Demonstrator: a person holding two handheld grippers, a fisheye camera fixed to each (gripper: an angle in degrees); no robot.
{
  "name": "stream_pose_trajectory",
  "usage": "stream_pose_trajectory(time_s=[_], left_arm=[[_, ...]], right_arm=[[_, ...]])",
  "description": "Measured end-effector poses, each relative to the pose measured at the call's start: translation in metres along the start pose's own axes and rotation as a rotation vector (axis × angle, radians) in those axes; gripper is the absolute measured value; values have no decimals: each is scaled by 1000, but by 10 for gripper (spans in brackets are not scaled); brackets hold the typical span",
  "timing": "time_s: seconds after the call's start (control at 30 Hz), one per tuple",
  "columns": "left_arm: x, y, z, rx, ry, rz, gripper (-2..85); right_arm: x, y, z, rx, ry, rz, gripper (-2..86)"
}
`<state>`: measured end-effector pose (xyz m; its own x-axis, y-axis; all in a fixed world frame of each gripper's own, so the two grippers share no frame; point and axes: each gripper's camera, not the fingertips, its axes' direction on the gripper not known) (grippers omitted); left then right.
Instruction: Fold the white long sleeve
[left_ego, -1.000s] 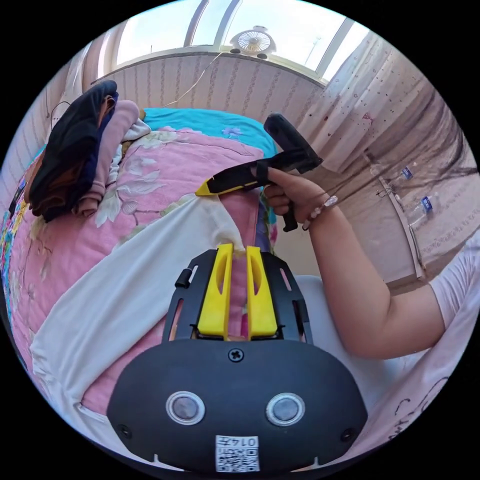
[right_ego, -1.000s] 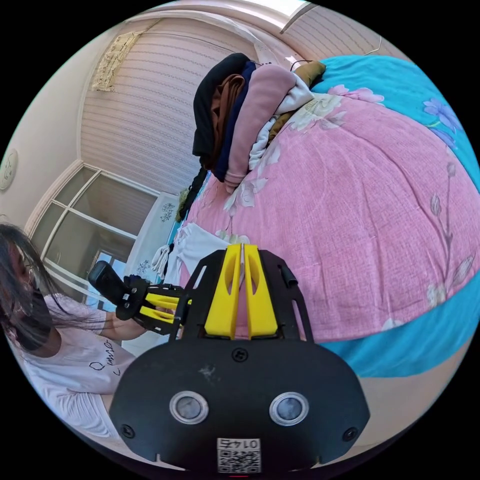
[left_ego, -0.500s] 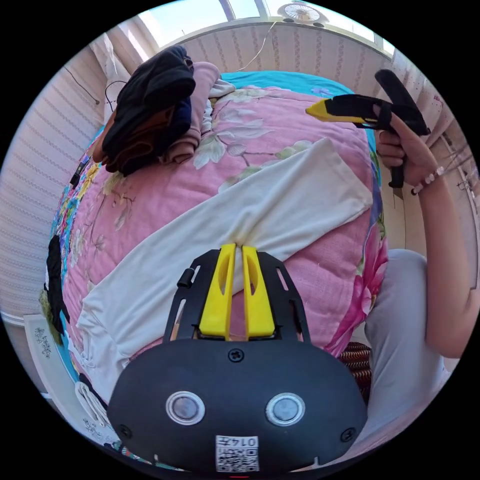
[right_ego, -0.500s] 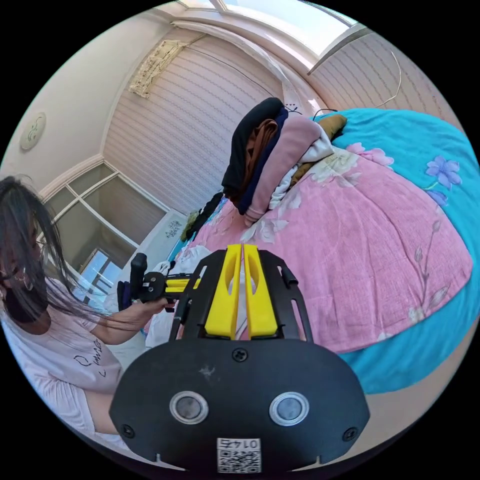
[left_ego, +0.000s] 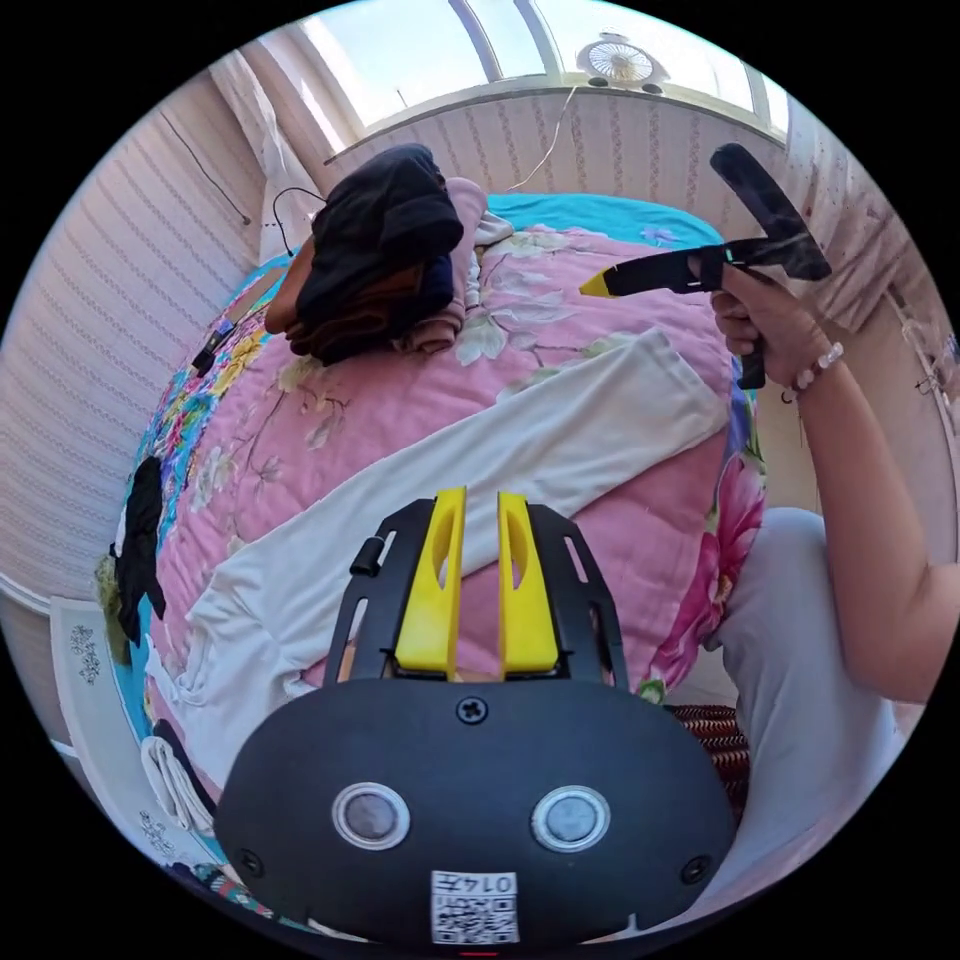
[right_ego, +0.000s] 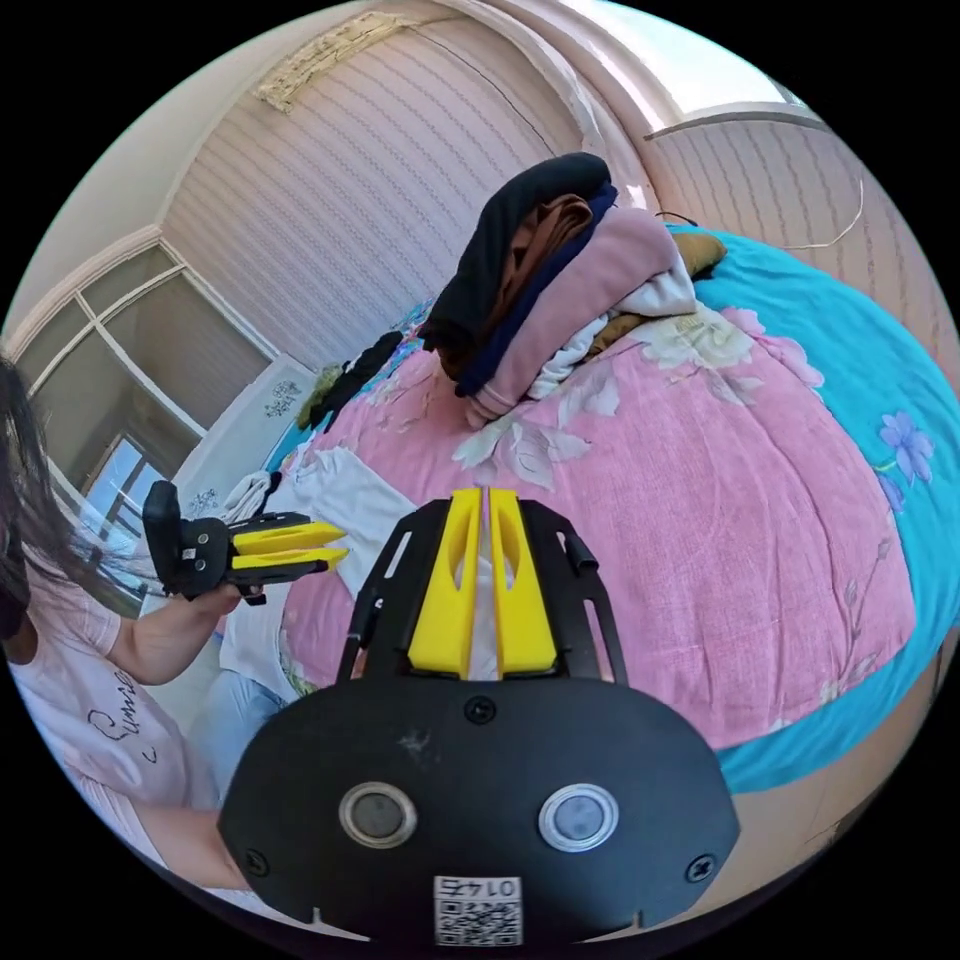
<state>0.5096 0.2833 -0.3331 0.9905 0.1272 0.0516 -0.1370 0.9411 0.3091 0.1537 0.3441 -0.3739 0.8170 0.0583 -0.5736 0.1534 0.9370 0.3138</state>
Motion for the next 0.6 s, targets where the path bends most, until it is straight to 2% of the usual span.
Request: stream_pose_trajectory(time_s=[0.1, 0.17, 0.23, 0.47, 0.6], left_arm=[[-51, 60, -55, 44, 35, -114, 62], [-95, 131, -100, 67, 57, -229, 62], [-127, 194, -129, 43, 29, -327, 62], [-237, 467, -218, -74, -137, -732, 58], [-286, 560, -241, -65, -153, -873, 54]], right_arm=[[-80, -33, 13, -33, 46, -131, 47], [-134, -46, 25, -59, -2, -207, 62], [-206, -59, 46, -125, -132, -257, 75], [-401, -78, 133, -365, -396, -313, 92], [-534, -125, 191, -469, -469, -442, 94]])
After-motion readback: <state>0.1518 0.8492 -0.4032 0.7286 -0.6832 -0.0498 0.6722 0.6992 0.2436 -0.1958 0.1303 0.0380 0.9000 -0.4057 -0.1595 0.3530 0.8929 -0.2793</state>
